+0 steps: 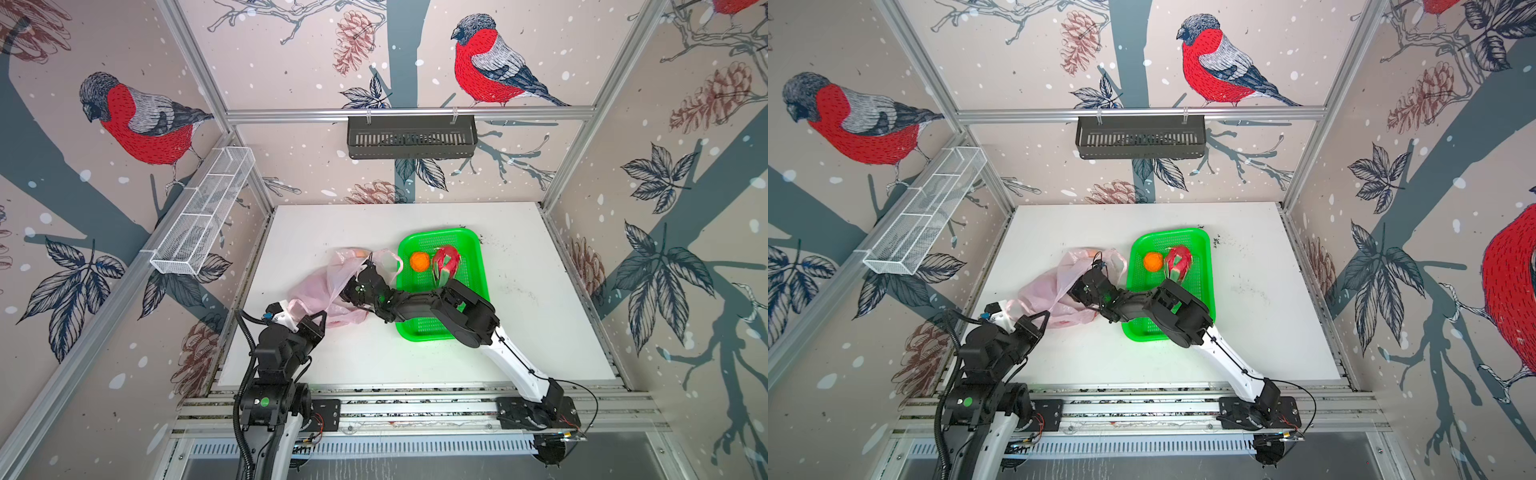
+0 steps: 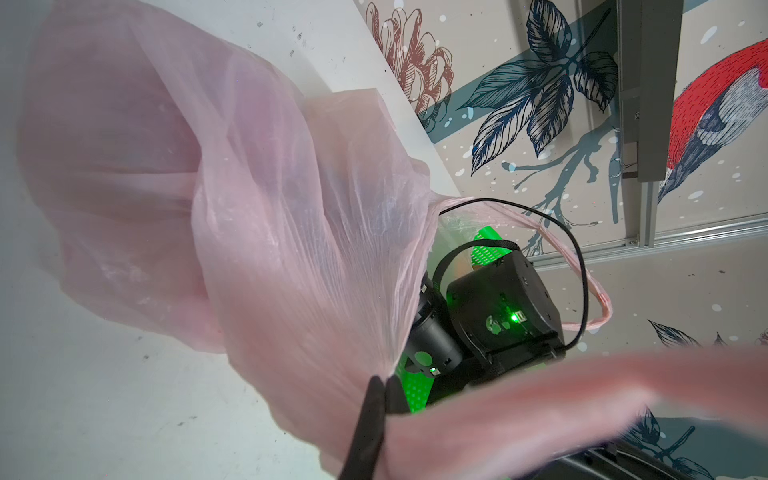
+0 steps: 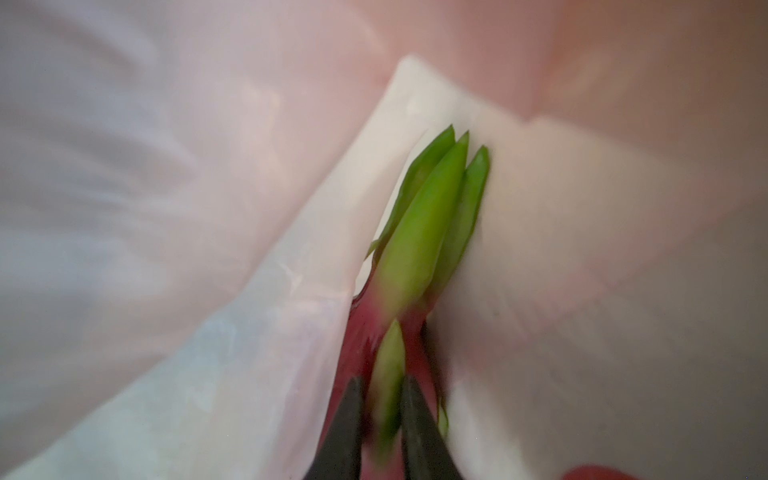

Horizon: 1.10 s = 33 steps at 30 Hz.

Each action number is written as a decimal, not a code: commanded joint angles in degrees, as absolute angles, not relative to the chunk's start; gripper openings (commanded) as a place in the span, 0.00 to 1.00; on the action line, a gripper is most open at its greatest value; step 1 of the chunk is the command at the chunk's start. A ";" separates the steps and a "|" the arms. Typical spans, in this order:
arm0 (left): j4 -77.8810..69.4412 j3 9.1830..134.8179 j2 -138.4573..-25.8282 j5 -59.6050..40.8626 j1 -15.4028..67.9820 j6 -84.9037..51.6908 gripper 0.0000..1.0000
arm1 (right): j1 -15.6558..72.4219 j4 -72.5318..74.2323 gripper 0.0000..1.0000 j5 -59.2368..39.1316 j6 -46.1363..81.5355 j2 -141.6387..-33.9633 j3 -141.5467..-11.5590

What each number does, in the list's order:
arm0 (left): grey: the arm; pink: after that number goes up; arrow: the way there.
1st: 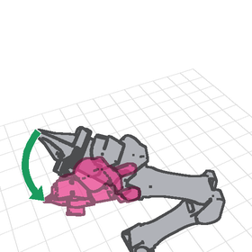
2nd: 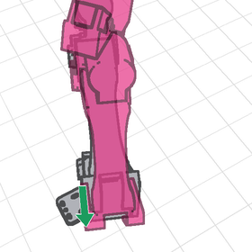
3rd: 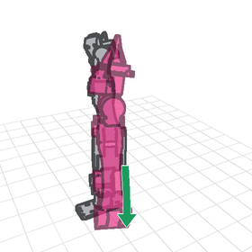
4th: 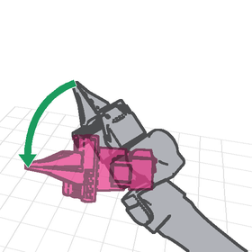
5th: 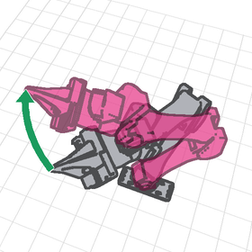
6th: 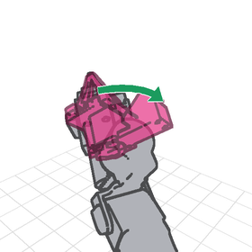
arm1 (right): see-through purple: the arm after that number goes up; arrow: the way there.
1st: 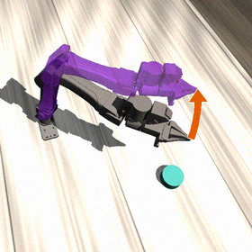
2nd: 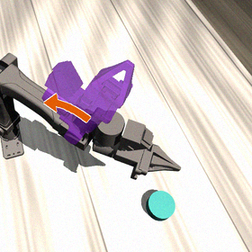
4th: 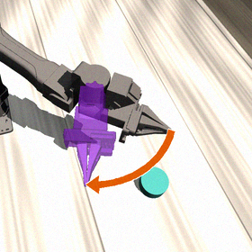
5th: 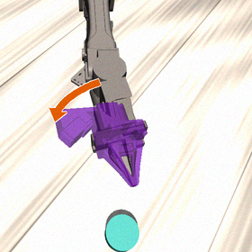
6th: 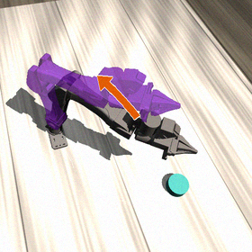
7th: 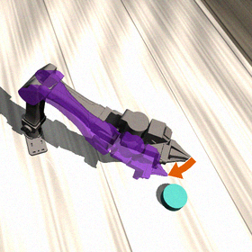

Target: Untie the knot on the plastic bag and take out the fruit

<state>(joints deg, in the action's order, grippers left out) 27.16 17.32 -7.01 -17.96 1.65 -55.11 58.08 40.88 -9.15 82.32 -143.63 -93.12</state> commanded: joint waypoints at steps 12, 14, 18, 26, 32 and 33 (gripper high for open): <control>25.06 17.40 -5.77 -17.21 1.66 -55.04 0.00 | 58.15 43.41 0.11 -10.28 80.79 -141.02 -90.89; 25.14 17.41 -5.56 -17.05 1.67 -55.10 0.00 | 58.23 43.55 0.10 -10.28 80.78 -140.72 -90.47; 25.27 17.40 -5.27 -16.82 1.62 -55.11 0.00 | 58.28 43.66 0.08 -10.33 80.60 -140.12 -89.76; 25.53 17.41 -4.70 -16.18 1.67 -55.31 0.00 | 58.29 43.86 0.05 -10.11 79.79 -138.28 -87.86; 25.59 17.15 -4.07 -15.34 1.65 -55.57 0.00 | 58.39 43.65 0.04 -9.78 78.46 -135.42 -85.24; 25.64 16.99 -3.94 -15.12 1.67 -55.68 0.00 | 58.32 43.66 0.04 -9.78 78.37 -134.99 -84.80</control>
